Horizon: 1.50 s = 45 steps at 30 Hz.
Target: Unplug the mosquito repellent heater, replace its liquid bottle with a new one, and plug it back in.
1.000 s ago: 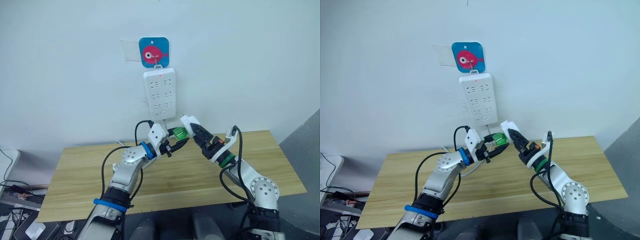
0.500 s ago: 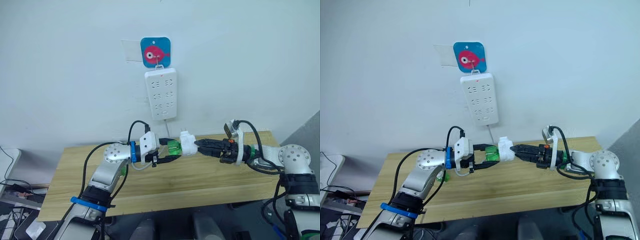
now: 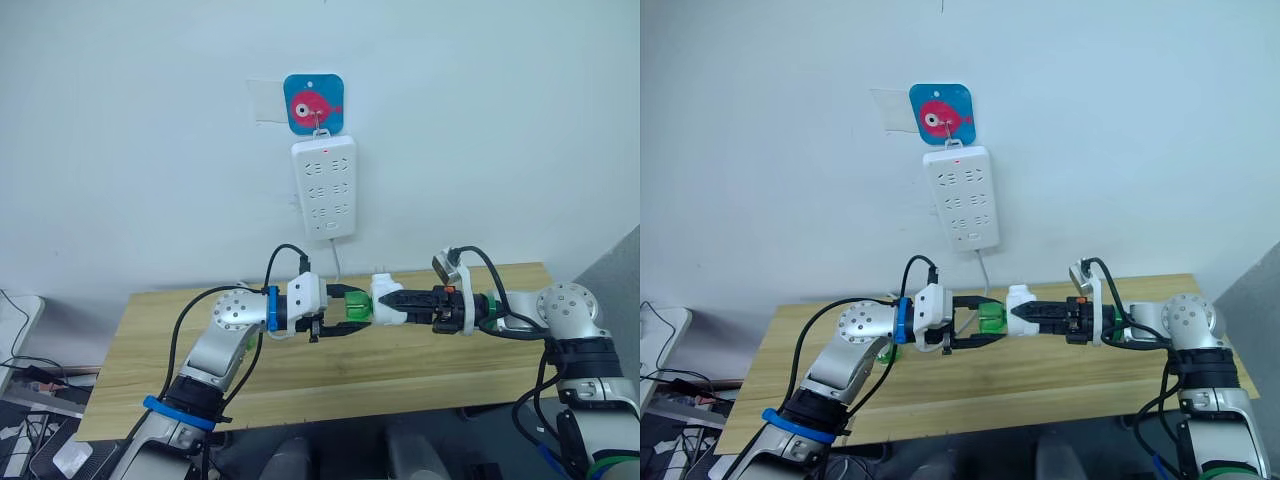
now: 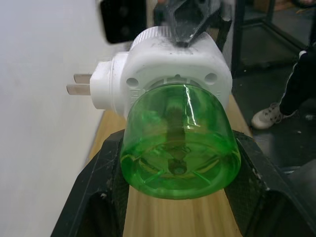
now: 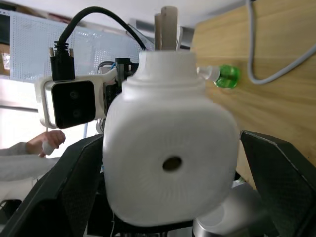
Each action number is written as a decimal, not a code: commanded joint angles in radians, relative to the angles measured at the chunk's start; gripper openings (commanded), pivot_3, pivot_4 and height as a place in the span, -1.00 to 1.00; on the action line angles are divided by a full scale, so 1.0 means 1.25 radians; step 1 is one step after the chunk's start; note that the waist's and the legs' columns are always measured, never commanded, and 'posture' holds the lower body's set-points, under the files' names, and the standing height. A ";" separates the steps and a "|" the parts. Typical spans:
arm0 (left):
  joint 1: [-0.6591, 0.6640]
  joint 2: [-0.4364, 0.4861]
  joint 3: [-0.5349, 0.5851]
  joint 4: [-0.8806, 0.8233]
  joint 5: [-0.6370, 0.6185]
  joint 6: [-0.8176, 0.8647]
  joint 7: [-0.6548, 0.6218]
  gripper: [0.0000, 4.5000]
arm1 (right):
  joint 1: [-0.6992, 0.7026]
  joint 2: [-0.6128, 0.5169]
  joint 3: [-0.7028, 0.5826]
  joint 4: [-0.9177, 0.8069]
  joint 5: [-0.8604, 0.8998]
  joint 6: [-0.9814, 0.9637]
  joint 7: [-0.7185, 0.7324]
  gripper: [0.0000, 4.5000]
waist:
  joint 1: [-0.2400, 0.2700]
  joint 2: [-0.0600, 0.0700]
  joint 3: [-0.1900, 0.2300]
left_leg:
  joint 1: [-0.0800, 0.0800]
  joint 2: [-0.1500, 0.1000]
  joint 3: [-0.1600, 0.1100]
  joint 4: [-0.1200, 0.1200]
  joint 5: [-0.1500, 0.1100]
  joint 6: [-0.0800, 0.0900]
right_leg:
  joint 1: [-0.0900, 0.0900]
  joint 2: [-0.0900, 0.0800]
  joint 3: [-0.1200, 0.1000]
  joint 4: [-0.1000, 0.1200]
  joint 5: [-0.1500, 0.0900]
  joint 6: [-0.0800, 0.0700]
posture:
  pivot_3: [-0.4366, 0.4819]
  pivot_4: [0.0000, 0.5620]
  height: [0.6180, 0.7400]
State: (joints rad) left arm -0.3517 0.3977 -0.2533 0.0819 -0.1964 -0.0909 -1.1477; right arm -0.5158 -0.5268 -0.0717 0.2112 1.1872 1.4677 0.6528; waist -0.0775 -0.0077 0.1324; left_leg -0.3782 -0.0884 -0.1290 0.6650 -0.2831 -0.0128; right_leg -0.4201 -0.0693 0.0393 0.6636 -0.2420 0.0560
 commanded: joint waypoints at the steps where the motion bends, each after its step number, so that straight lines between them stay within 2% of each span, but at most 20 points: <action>1: -0.012 -0.001 0.003 -0.047 -0.020 -0.007 -0.001 0.00 | -0.017 -0.002 -0.008 -0.008 -0.027 -0.003 0.024 1.00 | 0.000 0.000 0.000 | 0.000 0.000 0.000 0.000 0.000 0.000 | 0.000 0.000 0.000 0.000 0.000 0.000 | -0.19 -0.59 1.00; 10: -0.019 -0.018 0.004 -0.020 -0.012 -0.031 0.009 0.00 | -0.026 -0.008 -0.032 -0.031 -0.008 0.073 0.069 1.00 | 0.000 0.000 0.000 | 0.000 0.000 0.000 0.000 0.000 0.000 | 0.000 0.000 0.000 0.000 0.000 0.000 | -0.20 -0.61 1.00; 13: -0.020 -0.023 0.000 -0.021 -0.011 -0.033 0.012 0.00 | -0.024 0.001 -0.044 -0.033 -0.014 0.082 0.064 0.75 | 0.000 0.000 0.000 | 0.000 0.000 0.000 0.000 0.000 0.000 | 0.000 0.000 0.000 0.000 0.000 0.000 | -0.20 -0.63 1.00; 16: -0.017 -0.025 -0.003 -0.026 -0.012 -0.033 0.009 0.00 | -0.030 0.013 -0.059 -0.024 -0.016 0.087 0.057 0.33 | 0.000 0.000 0.000 | 0.000 0.000 0.000 0.000 0.000 0.000 | 0.000 0.000 0.000 0.000 0.000 0.000 | -0.20 -0.64 1.00; 17: -0.015 -0.025 -0.004 -0.027 -0.013 -0.033 0.008 0.00 | -0.030 0.016 -0.063 -0.024 -0.018 0.089 0.057 0.32 | 0.000 0.000 0.000 | 0.000 0.000 0.000 0.000 0.000 0.000 | 0.000 0.000 0.000 0.000 0.000 0.000 | -0.20 -0.64 1.00; 32: -0.001 -0.019 -0.012 -0.028 -0.009 -0.037 -0.001 0.00 | -0.034 0.021 -0.088 -0.038 -0.023 0.111 0.065 0.32 | 0.000 -0.001 -0.001 | 0.000 0.000 0.000 0.000 0.000 0.000 | 0.000 0.000 0.000 0.000 0.000 0.000 | -0.20 -0.70 1.00; 40: 0.003 -0.022 -0.019 -0.034 -0.008 -0.042 -0.003 0.00 | -0.055 0.045 -0.112 0.001 -0.005 0.117 0.041 0.32 | 0.000 -0.001 -0.002 | 0.000 0.000 0.000 0.000 0.000 0.000 | 0.000 0.000 0.000 0.000 0.000 0.000 | -0.20 -0.69 1.00; 42: 0.003 -0.023 -0.021 -0.035 -0.008 -0.042 -0.002 0.00 | -0.056 0.043 -0.109 0.004 0.001 0.117 0.040 0.64 | -0.001 -0.001 -0.002 | 0.000 -0.001 0.000 0.000 0.000 0.000 | 0.000 0.000 0.000 0.000 0.000 0.000 | -0.20 -0.69 1.00; 45: 0.003 -0.023 -0.022 -0.034 -0.008 -0.042 0.000 0.00 | -0.059 0.043 -0.107 0.007 -0.003 0.117 0.030 0.98 | -0.002 -0.001 -0.003 | 0.000 -0.001 0.000 0.000 0.000 0.000 | 0.000 -0.001 0.000 0.000 0.000 0.000 | -0.20 -0.69 1.00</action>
State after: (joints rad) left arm -0.3452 0.3659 -0.2849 0.0796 -0.1977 -0.1220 -1.1479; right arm -0.5720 -0.4724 -0.1780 0.2268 1.1543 1.6070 0.6893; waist -0.0798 -0.0094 0.1288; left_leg -0.3783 -0.0896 -0.1289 0.6654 -0.2829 -0.0132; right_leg -0.4205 -0.0704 0.0396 0.6637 -0.2419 0.0560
